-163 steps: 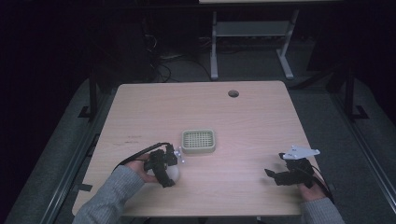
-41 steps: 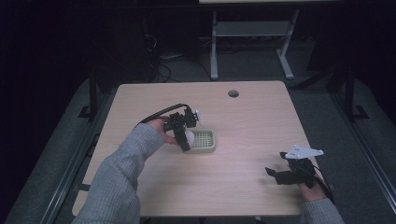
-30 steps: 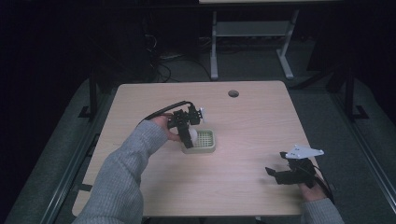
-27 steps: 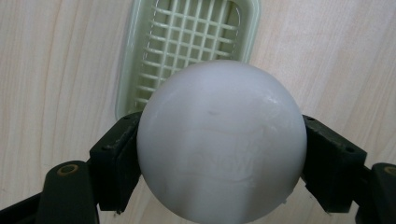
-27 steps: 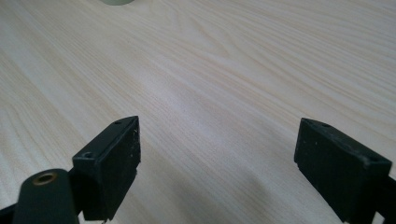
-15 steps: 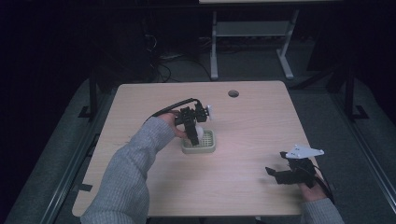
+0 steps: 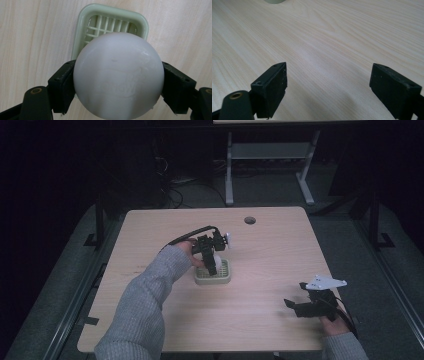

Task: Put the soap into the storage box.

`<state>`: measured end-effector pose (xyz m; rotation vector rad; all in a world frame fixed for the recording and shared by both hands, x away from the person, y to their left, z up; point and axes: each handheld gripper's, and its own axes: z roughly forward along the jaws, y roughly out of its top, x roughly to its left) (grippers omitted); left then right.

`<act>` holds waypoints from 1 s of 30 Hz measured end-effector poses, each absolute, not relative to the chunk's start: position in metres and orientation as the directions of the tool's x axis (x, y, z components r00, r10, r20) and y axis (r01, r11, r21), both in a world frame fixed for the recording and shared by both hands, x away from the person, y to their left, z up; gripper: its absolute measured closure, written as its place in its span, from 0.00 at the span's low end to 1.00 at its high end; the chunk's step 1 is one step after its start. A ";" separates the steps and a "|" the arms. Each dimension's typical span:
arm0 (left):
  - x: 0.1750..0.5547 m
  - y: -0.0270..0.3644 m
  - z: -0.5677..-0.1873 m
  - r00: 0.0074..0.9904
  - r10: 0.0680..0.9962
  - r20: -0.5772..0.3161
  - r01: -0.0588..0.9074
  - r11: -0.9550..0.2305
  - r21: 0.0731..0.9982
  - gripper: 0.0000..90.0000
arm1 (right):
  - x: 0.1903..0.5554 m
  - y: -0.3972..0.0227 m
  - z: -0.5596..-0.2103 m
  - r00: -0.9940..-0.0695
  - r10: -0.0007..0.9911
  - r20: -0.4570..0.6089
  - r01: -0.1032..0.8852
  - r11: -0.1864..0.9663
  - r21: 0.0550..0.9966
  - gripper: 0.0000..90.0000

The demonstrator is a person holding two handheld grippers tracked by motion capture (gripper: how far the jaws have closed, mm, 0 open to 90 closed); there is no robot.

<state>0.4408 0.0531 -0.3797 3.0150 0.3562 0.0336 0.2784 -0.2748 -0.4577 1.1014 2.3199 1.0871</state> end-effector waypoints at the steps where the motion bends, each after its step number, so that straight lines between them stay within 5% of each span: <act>1: 0.441 0.053 -0.381 0.972 0.235 0.010 0.233 -0.967 0.102 0.25 | 0.279 -0.275 -0.458 -0.637 0.771 0.011 0.501 0.404 0.765 0.16; 30: 0.450 0.042 -0.403 0.973 0.231 0.008 0.230 -0.971 0.057 0.25 | 0.279 -0.274 -0.458 -0.639 0.769 0.011 0.501 0.405 0.765 0.16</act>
